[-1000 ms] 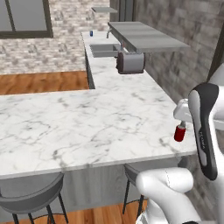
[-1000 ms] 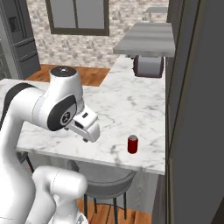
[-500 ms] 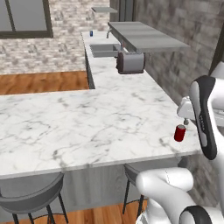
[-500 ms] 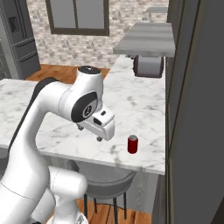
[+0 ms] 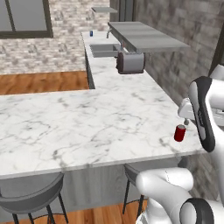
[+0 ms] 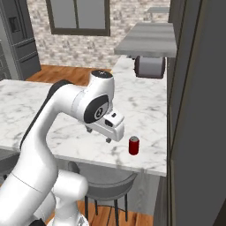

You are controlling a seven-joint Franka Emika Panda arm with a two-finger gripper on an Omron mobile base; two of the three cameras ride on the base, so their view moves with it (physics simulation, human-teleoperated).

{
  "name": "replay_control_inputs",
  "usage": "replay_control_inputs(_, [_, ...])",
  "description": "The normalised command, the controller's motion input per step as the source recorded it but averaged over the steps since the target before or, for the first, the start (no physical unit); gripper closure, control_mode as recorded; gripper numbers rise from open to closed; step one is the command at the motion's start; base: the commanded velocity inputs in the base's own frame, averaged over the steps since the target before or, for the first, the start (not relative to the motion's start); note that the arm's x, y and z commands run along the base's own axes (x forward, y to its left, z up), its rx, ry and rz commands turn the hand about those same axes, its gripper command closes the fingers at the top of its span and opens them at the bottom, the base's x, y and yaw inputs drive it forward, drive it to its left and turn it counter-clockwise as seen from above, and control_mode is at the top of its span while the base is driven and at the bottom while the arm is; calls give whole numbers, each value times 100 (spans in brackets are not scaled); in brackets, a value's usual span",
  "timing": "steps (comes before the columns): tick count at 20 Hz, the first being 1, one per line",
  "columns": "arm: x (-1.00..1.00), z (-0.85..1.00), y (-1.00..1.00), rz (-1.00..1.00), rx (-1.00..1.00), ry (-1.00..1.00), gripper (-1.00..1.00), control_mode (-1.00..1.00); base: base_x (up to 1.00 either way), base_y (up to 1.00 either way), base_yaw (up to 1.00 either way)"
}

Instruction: Four empty soda cans are scattered around the kitchen. Gather all the cans and cluster them next to the stove for recycling.

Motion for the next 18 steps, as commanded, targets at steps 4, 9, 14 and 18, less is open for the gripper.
replay_control_inputs(4, [14, -9, -7, 11, 0, 0, -100, -100, 0, 0, 0])
replay_control_inputs(9, [20, -23, -14, 13, -4, 0, -100, -100, 0, 0, 0])
replay_control_inputs(14, [17, -15, -15, 6, 0, 0, -100, -100, 0, 0, 0])
replay_control_inputs(18, [17, -4, -16, 0, 0, 0, -100, -100, 0, 0, 0])
